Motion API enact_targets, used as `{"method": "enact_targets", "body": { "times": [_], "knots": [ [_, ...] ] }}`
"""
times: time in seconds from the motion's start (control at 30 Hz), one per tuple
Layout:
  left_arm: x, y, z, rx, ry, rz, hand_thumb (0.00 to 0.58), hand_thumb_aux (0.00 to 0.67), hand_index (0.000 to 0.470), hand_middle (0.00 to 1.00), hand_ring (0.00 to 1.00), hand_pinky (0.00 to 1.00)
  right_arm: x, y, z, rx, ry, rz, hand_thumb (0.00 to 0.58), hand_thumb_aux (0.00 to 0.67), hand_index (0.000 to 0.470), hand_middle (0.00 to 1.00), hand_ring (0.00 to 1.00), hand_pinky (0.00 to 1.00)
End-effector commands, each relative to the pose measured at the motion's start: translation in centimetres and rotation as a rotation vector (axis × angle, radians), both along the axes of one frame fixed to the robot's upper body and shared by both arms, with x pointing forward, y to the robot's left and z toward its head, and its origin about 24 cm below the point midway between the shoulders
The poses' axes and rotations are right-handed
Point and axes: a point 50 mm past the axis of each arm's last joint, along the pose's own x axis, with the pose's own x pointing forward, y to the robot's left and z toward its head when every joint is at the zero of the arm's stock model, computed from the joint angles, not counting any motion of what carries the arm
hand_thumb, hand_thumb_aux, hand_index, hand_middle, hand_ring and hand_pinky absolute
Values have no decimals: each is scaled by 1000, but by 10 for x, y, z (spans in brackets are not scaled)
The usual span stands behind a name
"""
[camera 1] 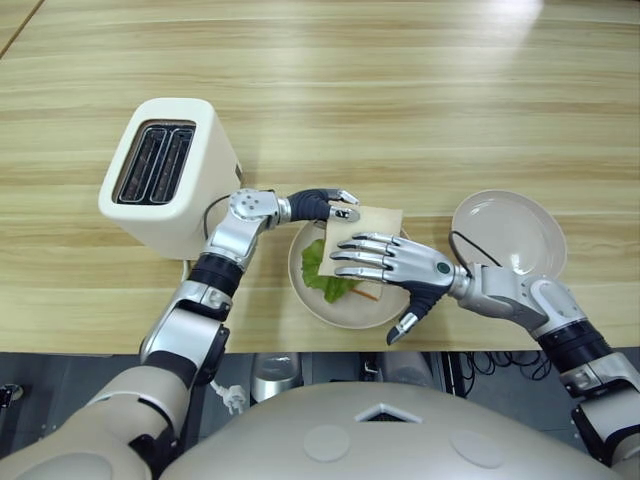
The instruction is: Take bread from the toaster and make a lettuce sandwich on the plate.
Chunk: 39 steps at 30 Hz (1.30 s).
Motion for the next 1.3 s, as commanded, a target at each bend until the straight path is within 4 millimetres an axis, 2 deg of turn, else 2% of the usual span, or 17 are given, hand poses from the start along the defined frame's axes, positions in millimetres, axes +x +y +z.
{"method": "enact_targets", "body": {
  "times": [0.03,0.2,0.4,0.63,0.83,1.03,1.07,1.1,1.13,1.17,1.2,1.3],
  "knots": [
    [2,-5,2,46,-23,-59,580,670,460,1000,1000,1000,1,-3,-7,-67,20,-25,0,0,0,0,0,0],
    [6,-9,-2,131,-74,-79,580,670,460,1000,1000,1000,-1,0,-5,-67,18,-12,0,0,0,0,0,0],
    [17,-15,5,163,-127,-78,580,670,460,1000,1000,1000,-2,0,-8,-79,48,-13,0,0,0,0,0,0],
    [16,-21,1,187,-108,-126,580,670,460,1000,1000,1000,-5,3,-2,-64,50,-2,0,0,0,0,0,0],
    [14,-23,0,186,-71,-170,580,670,460,1000,1000,1000,-6,0,-8,-116,95,-17,0,0,0,0,0,0],
    [8,-21,-6,239,-71,-225,580,670,460,1000,1000,1000,-9,-4,-23,-241,227,-39,0,0,0,0,0,0],
    [9,-21,-6,247,-87,-215,538,489,336,1000,1000,1000,-10,-5,-26,-259,248,-44,0,0,0,0,0,0],
    [10,-21,-6,250,-101,-205,331,231,159,1000,1000,1000,-10,-5,-27,-274,259,-47,0,0,0,0,0,0],
    [11,-21,-6,253,-113,-196,0,0,0,1000,1000,1000,-10,-5,-28,-281,266,-49,0,0,0,0,0,0],
    [12,-21,-6,255,-121,-190,0,0,0,1000,1000,1000,-10,-5,-28,-283,269,-50,0,0,0,0,0,0],
    [12,-21,-6,257,-123,-186,0,0,0,0,0,0,-11,-5,-28,-281,274,-49,0,0,0,0,0,0],
    [16,-20,-5,263,-144,-155,0,0,0,0,0,0,-11,-4,-27,-283,285,-48,0,0,0,0,0,0]
  ]
}}
